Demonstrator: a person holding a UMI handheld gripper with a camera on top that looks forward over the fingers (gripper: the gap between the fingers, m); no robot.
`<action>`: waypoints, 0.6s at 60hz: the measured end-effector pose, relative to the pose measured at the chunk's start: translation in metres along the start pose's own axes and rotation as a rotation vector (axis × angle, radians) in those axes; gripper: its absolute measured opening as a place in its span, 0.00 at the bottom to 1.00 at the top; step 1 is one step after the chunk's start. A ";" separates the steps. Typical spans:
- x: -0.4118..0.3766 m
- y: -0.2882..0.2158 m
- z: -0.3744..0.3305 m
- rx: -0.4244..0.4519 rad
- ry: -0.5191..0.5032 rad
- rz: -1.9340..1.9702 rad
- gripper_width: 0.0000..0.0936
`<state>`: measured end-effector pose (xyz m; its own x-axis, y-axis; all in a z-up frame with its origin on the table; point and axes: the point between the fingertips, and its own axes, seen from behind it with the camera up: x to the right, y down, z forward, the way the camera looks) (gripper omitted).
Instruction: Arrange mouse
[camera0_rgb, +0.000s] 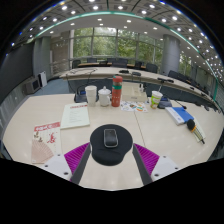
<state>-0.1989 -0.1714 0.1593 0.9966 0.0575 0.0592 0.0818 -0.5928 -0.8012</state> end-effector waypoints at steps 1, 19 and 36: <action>0.001 0.001 -0.008 0.003 0.003 0.001 0.91; -0.003 0.033 -0.134 0.060 -0.002 0.006 0.91; 0.006 0.051 -0.192 0.092 0.003 0.011 0.91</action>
<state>-0.1867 -0.3553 0.2332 0.9974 0.0496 0.0519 0.0701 -0.5171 -0.8531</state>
